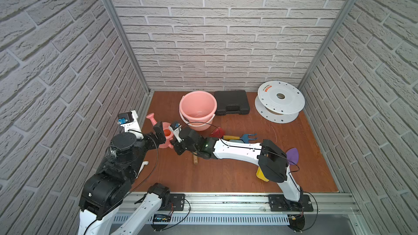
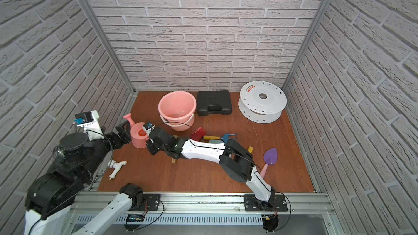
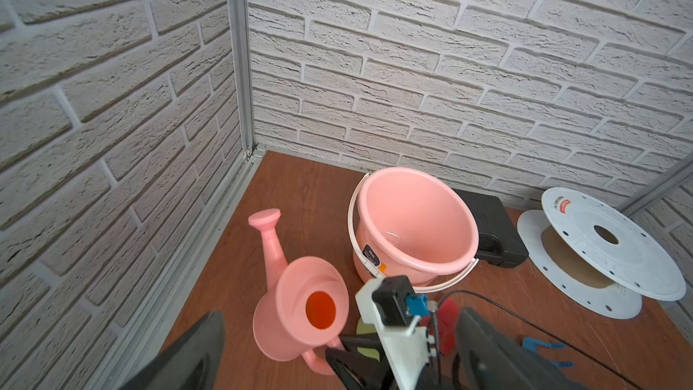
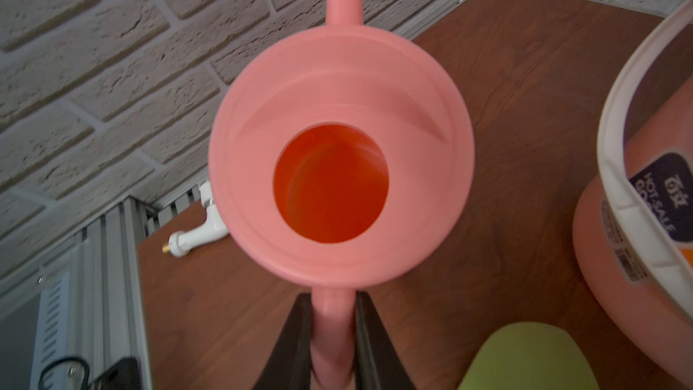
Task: Organize the gardening tools
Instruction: Place the gardening tool at the center of the board.
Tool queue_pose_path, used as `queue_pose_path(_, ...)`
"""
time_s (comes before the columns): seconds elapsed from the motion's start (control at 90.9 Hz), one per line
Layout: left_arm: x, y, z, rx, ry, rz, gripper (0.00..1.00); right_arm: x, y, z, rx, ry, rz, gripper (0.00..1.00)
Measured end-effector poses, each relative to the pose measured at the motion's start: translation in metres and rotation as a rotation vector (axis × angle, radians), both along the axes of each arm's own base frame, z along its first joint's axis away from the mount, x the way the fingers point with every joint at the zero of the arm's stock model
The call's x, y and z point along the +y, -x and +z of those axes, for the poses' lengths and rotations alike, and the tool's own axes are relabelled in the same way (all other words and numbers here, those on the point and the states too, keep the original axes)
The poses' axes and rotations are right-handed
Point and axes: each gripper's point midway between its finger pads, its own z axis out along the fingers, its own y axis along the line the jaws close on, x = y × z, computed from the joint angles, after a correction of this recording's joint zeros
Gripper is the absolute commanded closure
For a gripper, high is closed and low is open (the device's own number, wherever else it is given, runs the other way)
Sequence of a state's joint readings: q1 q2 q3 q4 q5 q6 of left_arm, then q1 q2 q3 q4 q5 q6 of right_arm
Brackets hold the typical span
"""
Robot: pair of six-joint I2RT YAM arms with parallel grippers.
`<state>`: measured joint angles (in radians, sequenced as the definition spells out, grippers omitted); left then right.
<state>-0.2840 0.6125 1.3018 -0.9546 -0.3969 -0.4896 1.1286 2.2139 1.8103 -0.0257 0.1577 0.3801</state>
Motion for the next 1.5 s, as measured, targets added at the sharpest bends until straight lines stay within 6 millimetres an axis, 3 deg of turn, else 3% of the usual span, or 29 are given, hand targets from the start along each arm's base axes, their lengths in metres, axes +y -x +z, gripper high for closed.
queue_pose_path(0.132,0.003,0.007,-0.001,0.002,-0.014,0.003,0.02,0.023,-0.019,0.0,-0.021,-0.005,-0.135,0.97)
queue_pose_path(0.253,0.004,0.011,-0.001,-0.004,-0.017,-0.002,0.02,0.029,-0.027,0.0,-0.039,-0.004,-0.249,0.97)
queue_pose_path(0.693,0.004,0.022,-0.013,-0.01,-0.015,-0.02,0.02,0.012,-0.047,-0.031,-0.06,0.037,-0.471,0.97)
queue_pose_path(0.869,0.004,0.022,-0.017,-0.002,-0.017,-0.02,0.02,0.0,-0.057,-0.058,-0.031,0.07,-0.528,0.97)
queue_pose_path(1.056,0.003,0.02,-0.021,0.009,-0.019,-0.022,0.02,-0.004,-0.066,-0.059,-0.02,0.046,-0.565,0.97)
queue_pose_path(1.32,0.002,0.018,-0.027,0.026,-0.023,-0.025,0.02,-0.003,-0.078,-0.06,-0.009,0.001,-0.583,0.6)
queue_pose_path(1.419,0.002,0.017,-0.028,0.027,-0.025,-0.026,0.02,0.0,-0.081,-0.064,-0.008,-0.007,-0.572,0.66)
queue_pose_path(1.496,0.002,0.017,-0.028,0.027,-0.025,-0.026,0.02,0.002,-0.083,-0.067,-0.009,-0.011,-0.565,0.64)
